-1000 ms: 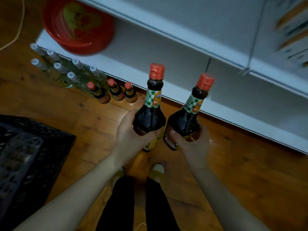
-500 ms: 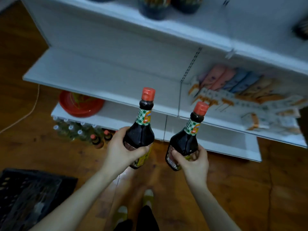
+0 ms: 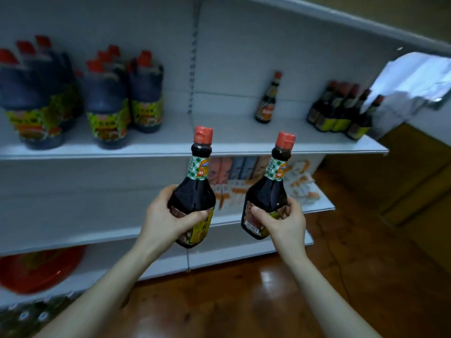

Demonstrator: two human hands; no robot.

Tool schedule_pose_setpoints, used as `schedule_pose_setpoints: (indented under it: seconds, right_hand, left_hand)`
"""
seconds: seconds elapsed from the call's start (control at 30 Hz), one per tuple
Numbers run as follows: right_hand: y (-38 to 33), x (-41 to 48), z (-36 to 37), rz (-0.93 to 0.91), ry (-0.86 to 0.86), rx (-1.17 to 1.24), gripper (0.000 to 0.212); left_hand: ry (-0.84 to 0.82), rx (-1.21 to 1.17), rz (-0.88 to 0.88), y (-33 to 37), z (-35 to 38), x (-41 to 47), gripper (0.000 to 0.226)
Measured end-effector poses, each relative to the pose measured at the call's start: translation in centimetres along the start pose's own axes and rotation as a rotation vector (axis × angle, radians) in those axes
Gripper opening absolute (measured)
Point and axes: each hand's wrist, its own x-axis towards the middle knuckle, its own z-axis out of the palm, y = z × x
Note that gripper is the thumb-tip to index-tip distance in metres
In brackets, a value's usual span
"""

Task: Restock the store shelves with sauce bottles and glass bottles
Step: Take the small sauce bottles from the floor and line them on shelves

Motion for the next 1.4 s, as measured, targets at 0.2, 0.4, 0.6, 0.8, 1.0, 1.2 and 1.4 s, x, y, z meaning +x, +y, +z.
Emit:
schedule_pose_setpoints:
  seconds: [0.2,0.4,0.6,0.8,1.0,1.2,1.4]
  right_hand:
    - [-0.3,7.1,-8.8,-0.064,0.107,0.029,0.054]
    - [0.8,13.8,-17.5,-0.114,0.152,-0.034,0.062]
    - [3.2,19.1,-22.6,-0.096,0.191,-0.032,0.061]
    - [6.2,25.2,-24.7,-0.085,0.204,-0.052,0.063]
    - [8.0,33.8,-26.2,-0.078,0.246,-0.082,0.062]
    - [10.1,40.5,-28.2,-0.064,0.358,-0.073,0.060]
    - [13.3,47.2,-30.6,-0.049,0.383,-0.053,0.060]
  left_hand:
    - [-0.059,-0.036,0.109,4.7,10.0,5.2,0.062]
    - [-0.070,-0.046,0.156,8.3,19.8,9.1,0.066]
    - [-0.152,-0.040,0.147,9.5,26.8,13.0,0.072]
    - [-0.222,-0.043,0.172,9.6,33.3,19.2,0.066]
    - [-0.308,-0.081,0.198,9.9,39.5,27.5,0.074]
    - [-0.347,-0.085,0.195,10.0,44.8,34.3,0.069]
    - [-0.317,-0.051,0.163,8.5,50.0,38.7,0.059]
